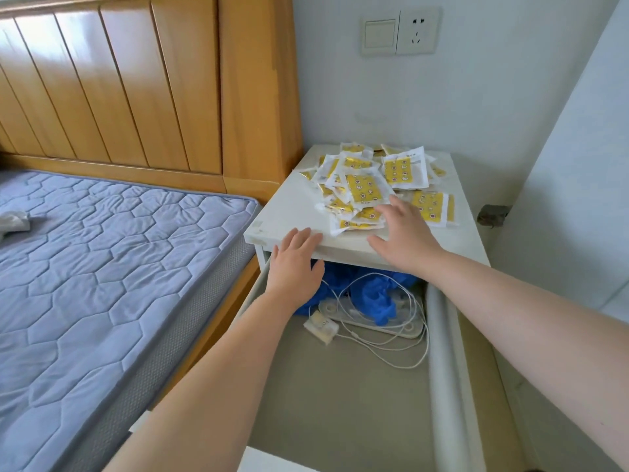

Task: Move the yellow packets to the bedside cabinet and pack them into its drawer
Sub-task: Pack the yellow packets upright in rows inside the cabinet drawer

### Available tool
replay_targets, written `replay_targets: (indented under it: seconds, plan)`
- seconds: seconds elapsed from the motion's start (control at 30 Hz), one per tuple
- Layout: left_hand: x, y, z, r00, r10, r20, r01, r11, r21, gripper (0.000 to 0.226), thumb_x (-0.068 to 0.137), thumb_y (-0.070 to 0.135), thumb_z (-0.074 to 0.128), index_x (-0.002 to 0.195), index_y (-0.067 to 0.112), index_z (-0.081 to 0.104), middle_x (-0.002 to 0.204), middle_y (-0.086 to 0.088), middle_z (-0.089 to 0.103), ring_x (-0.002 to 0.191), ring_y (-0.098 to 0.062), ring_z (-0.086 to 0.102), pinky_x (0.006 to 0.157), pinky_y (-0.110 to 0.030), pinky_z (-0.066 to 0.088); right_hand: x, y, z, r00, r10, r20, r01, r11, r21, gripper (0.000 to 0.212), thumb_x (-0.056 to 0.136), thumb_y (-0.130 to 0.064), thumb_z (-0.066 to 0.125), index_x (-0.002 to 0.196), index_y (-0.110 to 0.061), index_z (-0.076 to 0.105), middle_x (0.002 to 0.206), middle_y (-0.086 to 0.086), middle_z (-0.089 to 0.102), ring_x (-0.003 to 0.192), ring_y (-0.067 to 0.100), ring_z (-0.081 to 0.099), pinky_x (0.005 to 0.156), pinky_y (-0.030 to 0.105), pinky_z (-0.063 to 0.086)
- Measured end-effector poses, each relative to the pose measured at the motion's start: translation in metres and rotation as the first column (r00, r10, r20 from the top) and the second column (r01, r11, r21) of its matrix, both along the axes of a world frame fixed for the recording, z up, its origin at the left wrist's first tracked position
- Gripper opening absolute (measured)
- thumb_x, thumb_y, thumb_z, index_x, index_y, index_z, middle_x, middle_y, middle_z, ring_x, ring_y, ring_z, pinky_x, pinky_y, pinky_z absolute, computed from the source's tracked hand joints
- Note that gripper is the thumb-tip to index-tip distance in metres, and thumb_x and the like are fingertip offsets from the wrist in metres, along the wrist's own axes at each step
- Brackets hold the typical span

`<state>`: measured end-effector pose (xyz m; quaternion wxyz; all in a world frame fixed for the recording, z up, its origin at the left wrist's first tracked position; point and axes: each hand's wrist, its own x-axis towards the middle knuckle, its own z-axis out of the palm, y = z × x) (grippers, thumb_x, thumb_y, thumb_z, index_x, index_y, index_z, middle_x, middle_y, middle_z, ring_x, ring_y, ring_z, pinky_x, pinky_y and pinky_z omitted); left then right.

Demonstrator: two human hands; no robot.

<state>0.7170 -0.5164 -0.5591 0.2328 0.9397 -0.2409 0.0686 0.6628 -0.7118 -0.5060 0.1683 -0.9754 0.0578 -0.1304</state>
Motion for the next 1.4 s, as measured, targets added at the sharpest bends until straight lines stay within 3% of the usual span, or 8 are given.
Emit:
replay_targets:
  seconds: [0.27, 0.47, 0.6, 0.73, 0.9, 1.13, 1.27, 1.4]
  plan:
    - [0.001, -0.01, -0.03, 0.996, 0.031, 0.087, -0.013, 0.98, -0.198, 0.059, 0.085, 0.017, 0.058, 0.141, 0.025, 0.04, 0.155, 0.005, 0.026, 0.147, -0.017, 0.003, 0.118, -0.05, 0.013, 0.061, 0.001, -0.014, 0.995, -0.073, 0.063, 0.075, 0.997, -0.035, 0.064, 0.094, -0.054, 0.041, 0.145, -0.017, 0.033, 0.159, 0.009, 0.012, 0.147, 0.024, 0.005, 0.118, 0.049, 0.007]
    - [0.002, -0.01, -0.038, 0.993, 0.005, 0.118, 0.026, 0.966, -0.257, 0.064, 0.081, 0.006, 0.057, 0.141, 0.022, 0.04, 0.154, 0.003, 0.027, 0.147, -0.02, 0.002, 0.117, -0.054, 0.015, 0.095, 0.009, -0.008, 0.983, -0.158, -0.092, 0.139, 0.972, -0.188, 0.088, 0.08, -0.072, 0.044, 0.148, -0.019, 0.024, 0.157, 0.007, 0.019, 0.146, 0.025, 0.011, 0.114, 0.057, 0.005]
    - [0.003, -0.01, -0.039, 0.996, 0.0, 0.09, 0.027, 0.955, -0.295, 0.065, 0.081, 0.003, 0.055, 0.14, 0.024, 0.041, 0.154, 0.006, 0.026, 0.147, -0.016, -0.001, 0.116, -0.053, 0.018, 0.103, 0.019, -0.004, 0.968, -0.217, -0.126, 0.191, 0.963, -0.191, 0.082, 0.077, -0.064, 0.056, 0.141, -0.016, 0.036, 0.147, 0.004, 0.034, 0.136, 0.026, 0.031, 0.111, 0.057, 0.015]
    - [0.006, -0.007, -0.038, 0.996, -0.005, 0.092, 0.035, 0.947, -0.32, 0.062, 0.083, 0.002, 0.055, 0.14, 0.024, 0.044, 0.153, 0.007, 0.03, 0.147, -0.014, 0.006, 0.118, -0.046, 0.02, 0.097, 0.03, -0.002, 0.979, -0.202, 0.001, 0.198, 0.962, -0.189, 0.051, 0.082, -0.044, 0.061, 0.122, -0.012, 0.057, 0.13, 0.007, 0.047, 0.122, 0.027, 0.042, 0.102, 0.045, 0.036]
    - [0.004, -0.004, -0.028, 0.999, 0.012, 0.042, 0.007, 0.905, -0.426, 0.05, 0.088, 0.0, 0.052, 0.133, 0.022, 0.055, 0.148, 0.01, 0.04, 0.144, -0.006, 0.017, 0.107, -0.007, 0.015, 0.079, 0.035, -0.007, 0.986, -0.135, 0.095, 0.149, 0.975, -0.164, 0.039, 0.09, -0.032, 0.058, 0.12, -0.007, 0.061, 0.124, 0.01, 0.051, 0.117, 0.027, 0.045, 0.088, 0.039, 0.046]
    - [-0.005, -0.002, -0.014, 0.974, 0.206, 0.098, -0.106, 0.79, -0.604, 0.028, 0.088, -0.001, 0.052, 0.102, 0.012, 0.072, 0.117, 0.005, 0.063, 0.117, -0.013, 0.048, 0.095, -0.02, 0.038, 0.042, 0.023, -0.015, 0.99, -0.007, 0.141, 0.034, 0.981, -0.189, 0.032, 0.092, -0.026, 0.055, 0.118, -0.011, 0.064, 0.111, 0.004, 0.054, 0.109, 0.022, 0.046, 0.081, 0.034, 0.046]
    - [-0.01, -0.003, -0.003, 0.971, 0.179, -0.161, -0.24, 0.664, -0.708, 0.027, 0.09, 0.003, 0.047, 0.093, 0.017, 0.07, 0.09, 0.009, 0.065, 0.083, -0.008, 0.058, 0.068, -0.009, 0.043, 0.025, 0.018, -0.021, 0.995, 0.069, 0.079, -0.063, 0.995, -0.076, 0.059, 0.084, -0.043, 0.066, 0.135, -0.018, 0.053, 0.137, 0.004, 0.044, 0.13, 0.021, 0.035, 0.106, 0.035, 0.032]
    - [-0.005, -0.001, 0.001, 0.905, 0.039, -0.424, -0.38, 0.524, -0.762, 0.033, 0.089, 0.001, 0.042, 0.089, 0.017, 0.07, 0.082, 0.0, 0.069, 0.07, -0.012, 0.063, 0.059, -0.021, 0.051, 0.013, 0.015, -0.025, 0.995, 0.087, 0.038, -0.086, 0.996, -0.036, 0.065, 0.083, -0.038, 0.07, 0.141, -0.023, 0.046, 0.145, 0.0, 0.041, 0.135, 0.018, 0.03, 0.108, 0.03, 0.027]
